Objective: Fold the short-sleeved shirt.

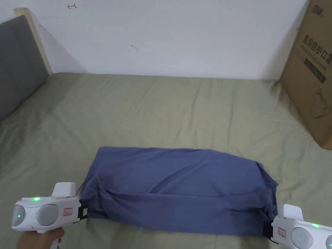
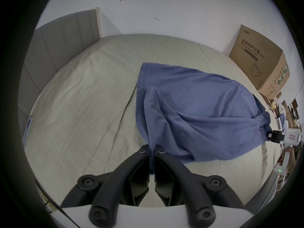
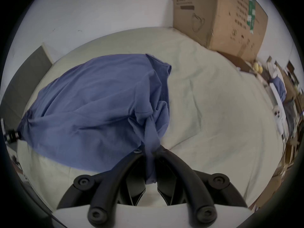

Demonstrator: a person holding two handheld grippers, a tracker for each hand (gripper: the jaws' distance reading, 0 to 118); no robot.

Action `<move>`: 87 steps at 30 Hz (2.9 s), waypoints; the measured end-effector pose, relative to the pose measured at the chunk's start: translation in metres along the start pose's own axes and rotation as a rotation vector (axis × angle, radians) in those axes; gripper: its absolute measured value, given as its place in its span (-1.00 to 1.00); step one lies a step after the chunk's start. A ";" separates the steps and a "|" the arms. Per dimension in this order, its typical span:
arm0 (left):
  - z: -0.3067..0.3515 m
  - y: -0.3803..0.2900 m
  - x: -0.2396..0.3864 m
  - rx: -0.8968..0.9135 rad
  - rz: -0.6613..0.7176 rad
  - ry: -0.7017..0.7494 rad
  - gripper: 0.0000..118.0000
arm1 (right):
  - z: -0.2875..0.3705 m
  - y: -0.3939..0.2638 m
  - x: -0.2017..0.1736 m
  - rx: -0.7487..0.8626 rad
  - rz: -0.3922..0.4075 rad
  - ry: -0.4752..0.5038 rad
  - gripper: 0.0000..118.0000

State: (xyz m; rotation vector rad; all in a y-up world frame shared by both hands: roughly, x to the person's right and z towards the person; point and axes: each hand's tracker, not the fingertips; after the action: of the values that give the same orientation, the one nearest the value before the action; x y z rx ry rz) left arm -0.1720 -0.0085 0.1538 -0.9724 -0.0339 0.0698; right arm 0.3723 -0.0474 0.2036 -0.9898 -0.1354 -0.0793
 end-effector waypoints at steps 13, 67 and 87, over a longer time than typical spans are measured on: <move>0.054 -0.070 -0.041 -0.060 0.075 -0.009 -0.97 | 0.101 -0.071 0.026 0.049 -0.022 0.034 -0.88; -0.054 0.120 0.004 0.052 -0.019 0.002 -0.75 | 0.163 0.084 -0.055 0.691 0.130 -0.003 -1.00; -0.111 0.118 0.005 -0.068 -0.067 0.001 -0.96 | 0.024 0.118 -0.028 0.337 0.076 -0.018 -0.93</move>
State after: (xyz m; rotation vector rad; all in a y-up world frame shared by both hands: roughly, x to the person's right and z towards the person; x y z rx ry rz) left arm -0.1654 -0.0335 -0.0068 -1.0382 -0.0686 0.0067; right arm 0.3581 0.0375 0.1153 -0.6589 -0.1225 0.0221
